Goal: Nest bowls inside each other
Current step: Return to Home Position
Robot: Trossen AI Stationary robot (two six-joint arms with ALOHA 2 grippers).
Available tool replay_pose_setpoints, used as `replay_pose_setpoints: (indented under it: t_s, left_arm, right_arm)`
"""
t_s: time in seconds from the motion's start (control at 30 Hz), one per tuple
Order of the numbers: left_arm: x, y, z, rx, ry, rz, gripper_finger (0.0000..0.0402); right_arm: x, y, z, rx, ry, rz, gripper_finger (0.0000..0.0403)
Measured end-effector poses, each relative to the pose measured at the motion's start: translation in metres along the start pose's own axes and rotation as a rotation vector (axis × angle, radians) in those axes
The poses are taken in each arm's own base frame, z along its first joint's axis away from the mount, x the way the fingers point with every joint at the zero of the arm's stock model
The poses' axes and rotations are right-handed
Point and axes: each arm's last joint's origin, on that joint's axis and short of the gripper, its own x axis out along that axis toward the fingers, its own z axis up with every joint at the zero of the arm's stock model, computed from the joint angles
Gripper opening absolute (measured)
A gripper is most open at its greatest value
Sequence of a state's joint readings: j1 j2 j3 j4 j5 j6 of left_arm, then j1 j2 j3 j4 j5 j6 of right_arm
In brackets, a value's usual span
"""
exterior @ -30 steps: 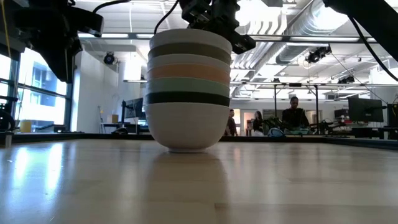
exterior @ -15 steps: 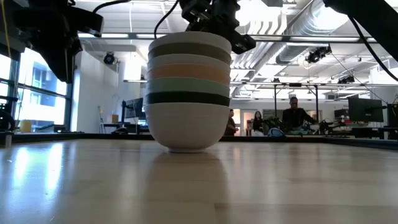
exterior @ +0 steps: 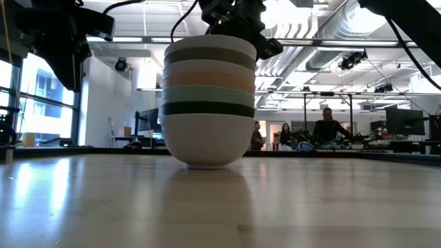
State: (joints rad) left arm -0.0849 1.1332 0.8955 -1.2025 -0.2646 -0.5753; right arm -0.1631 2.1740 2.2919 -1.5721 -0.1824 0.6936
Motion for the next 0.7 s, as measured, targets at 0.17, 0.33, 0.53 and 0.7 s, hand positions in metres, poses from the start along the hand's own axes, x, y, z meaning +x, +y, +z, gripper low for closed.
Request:
replay_pose_setpoints:
  t_s: [0.17,0.33,0.53,0.7]
  left_arm:
    - [0.000,0.000,0.000,-0.001,-0.001,-0.002,0.0181]
    - [0.000,-0.001,0.000,-0.002,0.005,-0.027,0.0181]
    - [0.000,-0.003,0.002,-0.003,-0.005,-0.057,0.0181]
    - [-0.002,-0.003,0.003,0.004,-0.022,-0.076,0.0181]
  right_arm:
    - [-0.013,0.002,0.001,-0.020,-0.048,0.026,0.0110]
    - [-0.024,-0.002,-0.001,-0.016,-0.074,0.039,0.0110]
    - [-0.035,0.000,-0.009,-0.063,-0.096,0.059,0.0110]
    - [-0.054,0.001,-0.023,-0.144,-0.135,0.089,0.0110]
